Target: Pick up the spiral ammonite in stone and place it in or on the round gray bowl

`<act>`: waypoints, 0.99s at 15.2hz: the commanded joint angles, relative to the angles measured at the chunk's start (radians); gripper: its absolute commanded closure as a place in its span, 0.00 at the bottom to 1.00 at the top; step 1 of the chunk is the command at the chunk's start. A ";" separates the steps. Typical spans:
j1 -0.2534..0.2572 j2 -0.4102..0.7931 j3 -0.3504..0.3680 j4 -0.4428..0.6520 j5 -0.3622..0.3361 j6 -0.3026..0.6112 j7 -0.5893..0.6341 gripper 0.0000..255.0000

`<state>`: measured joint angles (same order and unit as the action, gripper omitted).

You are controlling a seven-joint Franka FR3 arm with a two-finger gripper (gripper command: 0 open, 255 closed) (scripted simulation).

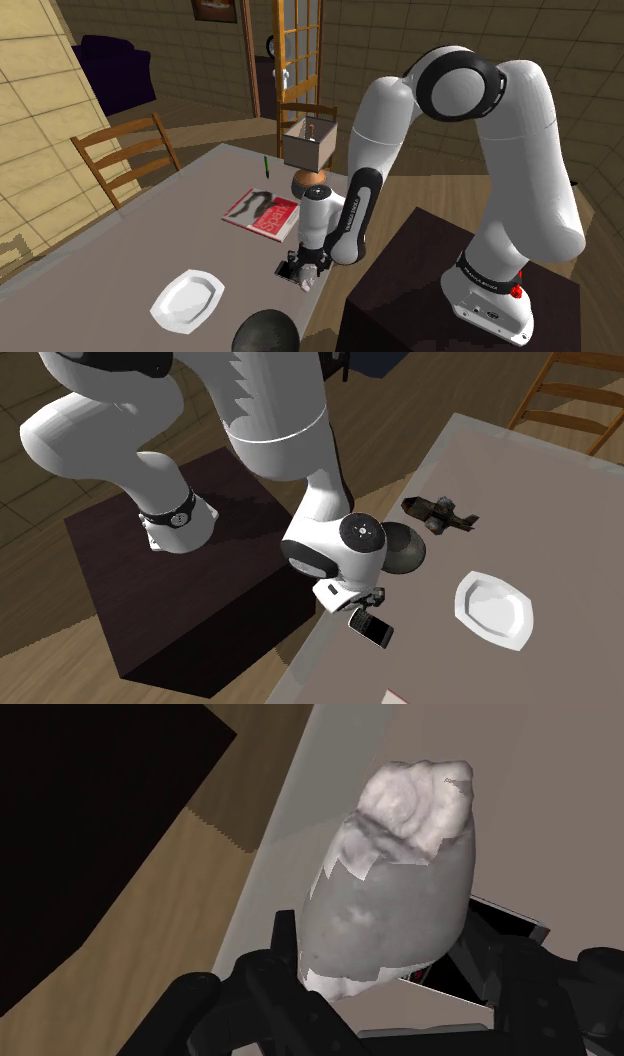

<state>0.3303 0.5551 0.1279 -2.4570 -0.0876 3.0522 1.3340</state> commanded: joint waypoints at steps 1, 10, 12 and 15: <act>-0.009 -0.034 0.009 -0.018 0.003 -0.017 -0.001 1.00; -0.057 -0.181 0.065 -0.063 0.032 -0.120 -0.019 1.00; -0.068 -0.214 0.079 -0.071 0.043 -0.145 -0.026 1.00; -0.048 -0.236 0.088 -0.063 0.048 -0.173 -0.001 1.00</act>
<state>0.2695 0.3197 0.2157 -2.5277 -0.0381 2.8863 1.3181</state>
